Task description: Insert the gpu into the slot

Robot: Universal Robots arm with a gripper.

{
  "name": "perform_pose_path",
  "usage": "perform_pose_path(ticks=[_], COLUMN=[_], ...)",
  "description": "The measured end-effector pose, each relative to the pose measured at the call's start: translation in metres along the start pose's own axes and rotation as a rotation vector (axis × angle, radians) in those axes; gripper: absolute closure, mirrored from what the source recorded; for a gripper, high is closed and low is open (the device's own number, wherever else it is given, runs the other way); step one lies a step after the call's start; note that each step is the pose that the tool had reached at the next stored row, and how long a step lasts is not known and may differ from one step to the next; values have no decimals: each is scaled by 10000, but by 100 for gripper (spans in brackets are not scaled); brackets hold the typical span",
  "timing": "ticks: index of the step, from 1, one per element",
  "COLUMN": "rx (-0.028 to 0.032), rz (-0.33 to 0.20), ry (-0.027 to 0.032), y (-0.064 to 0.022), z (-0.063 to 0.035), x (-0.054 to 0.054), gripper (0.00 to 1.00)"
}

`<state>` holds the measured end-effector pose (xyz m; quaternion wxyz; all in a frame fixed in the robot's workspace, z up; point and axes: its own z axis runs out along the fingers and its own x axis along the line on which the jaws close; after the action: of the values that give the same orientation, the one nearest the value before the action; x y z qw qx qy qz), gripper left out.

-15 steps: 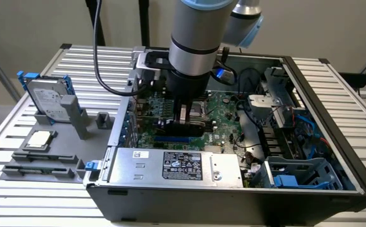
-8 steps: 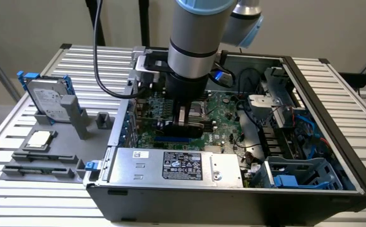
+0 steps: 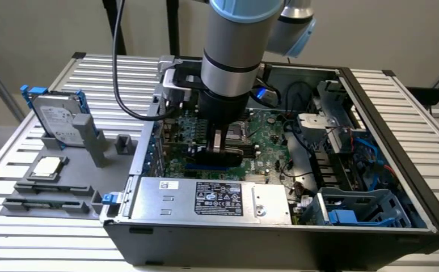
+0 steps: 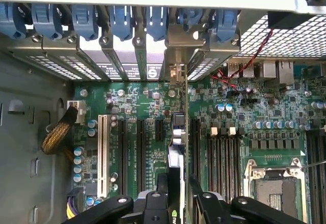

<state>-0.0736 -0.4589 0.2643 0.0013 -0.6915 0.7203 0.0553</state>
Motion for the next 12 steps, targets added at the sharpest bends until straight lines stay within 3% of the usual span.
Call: perform_pose_path(ticks=[6, 12], rx=[-5, -10], rz=[-59, -160], ry=[5, 110], y=[0, 0], z=[8, 12], x=[-29, -29], gripper=[74, 74])
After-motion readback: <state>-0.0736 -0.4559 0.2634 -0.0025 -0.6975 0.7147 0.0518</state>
